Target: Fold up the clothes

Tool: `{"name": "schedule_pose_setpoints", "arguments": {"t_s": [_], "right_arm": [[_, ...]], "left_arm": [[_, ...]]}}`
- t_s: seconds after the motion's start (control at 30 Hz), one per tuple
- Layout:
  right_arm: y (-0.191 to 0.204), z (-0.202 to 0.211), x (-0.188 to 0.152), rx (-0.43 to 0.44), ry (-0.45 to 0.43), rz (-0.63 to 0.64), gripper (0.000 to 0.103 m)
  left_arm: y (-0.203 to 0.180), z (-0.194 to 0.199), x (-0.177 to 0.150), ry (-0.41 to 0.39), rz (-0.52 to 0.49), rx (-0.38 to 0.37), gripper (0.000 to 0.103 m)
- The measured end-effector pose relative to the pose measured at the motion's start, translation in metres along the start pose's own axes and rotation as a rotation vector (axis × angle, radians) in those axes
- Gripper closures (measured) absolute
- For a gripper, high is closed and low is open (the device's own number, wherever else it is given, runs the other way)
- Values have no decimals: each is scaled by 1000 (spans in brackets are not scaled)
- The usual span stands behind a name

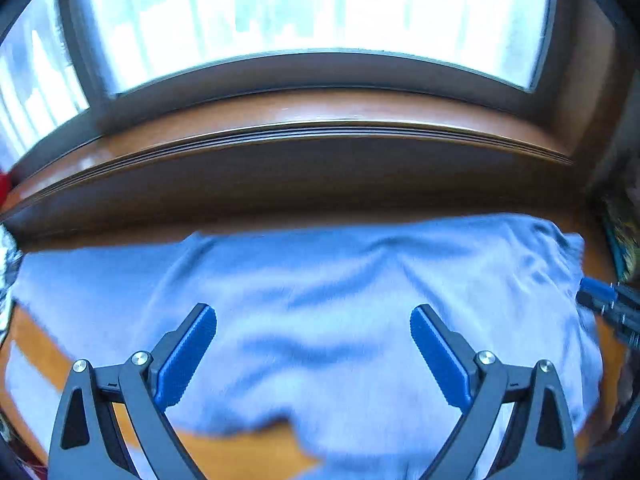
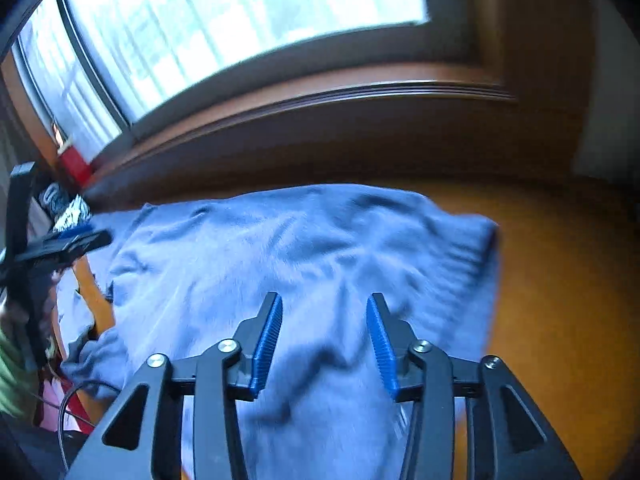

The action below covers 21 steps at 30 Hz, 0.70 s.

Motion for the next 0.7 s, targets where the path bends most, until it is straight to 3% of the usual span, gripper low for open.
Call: {"name": "schedule_pose_setpoints", "arguments": {"t_s": [0.03,0.1,0.27,0.37,0.47,0.7], "right_arm": [[-1,9,-7,-8,-8,-7,58],[2,18,-19,-17,-14,-17,57],[9,68,-36,-32,-5,-23,56],[17,82,-53,-49,5,-28,53],[27,85,-72,-93,19,-49,51],[45,74,-101,-134,80,-133,51]], "left_arm": [[19,-32,31,-5,2,-4,4],[20,-39,22,-10,15,-13,4],[36,-14,-42,12,12,-28,4],[27,0,-60,36,-34,-39,4],[26,-21,-75,52,-87,-67,4],[51,-14,-102,82,-98,-100,4]]}}
Point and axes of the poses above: each gripper's, at about its wrist camera, not at the fingertips, and z roughly against the way its jaws point, y to its left, x to its top, the point moved 7 cm from there along -z, roughly the way its jaws point, and after that the axes turned 12 degrees about z, right-handed, at the moved point
